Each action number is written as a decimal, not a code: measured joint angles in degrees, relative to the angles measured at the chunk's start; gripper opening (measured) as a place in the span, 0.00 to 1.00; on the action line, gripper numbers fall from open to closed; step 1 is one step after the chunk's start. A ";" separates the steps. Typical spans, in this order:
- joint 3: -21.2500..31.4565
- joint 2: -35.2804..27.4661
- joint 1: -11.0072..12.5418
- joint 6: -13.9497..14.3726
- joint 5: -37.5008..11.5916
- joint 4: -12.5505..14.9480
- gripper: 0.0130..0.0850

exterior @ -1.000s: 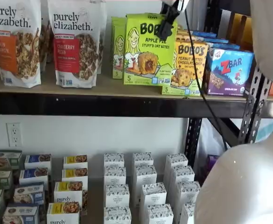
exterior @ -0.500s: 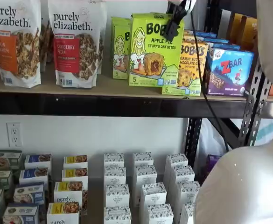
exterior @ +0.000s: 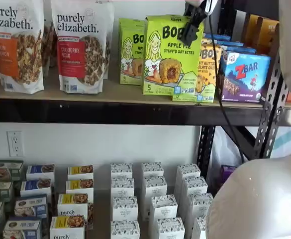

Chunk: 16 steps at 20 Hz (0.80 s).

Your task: Pick the green box on the top shelf, the fourth from the left

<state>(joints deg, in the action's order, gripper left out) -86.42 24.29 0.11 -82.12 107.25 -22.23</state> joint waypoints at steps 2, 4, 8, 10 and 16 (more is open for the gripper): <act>0.56 0.67 0.39 -0.38 0.07 0.09 0.06; 1.05 1.21 0.75 -0.70 0.18 0.11 0.06; 2.14 2.30 1.29 -1.24 0.23 0.19 0.06; 2.68 2.80 1.58 -1.54 0.30 0.23 0.06; 4.24 4.26 2.55 -2.51 0.45 0.31 0.06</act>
<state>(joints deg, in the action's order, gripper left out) -82.17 28.55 2.67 -84.63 107.70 -21.93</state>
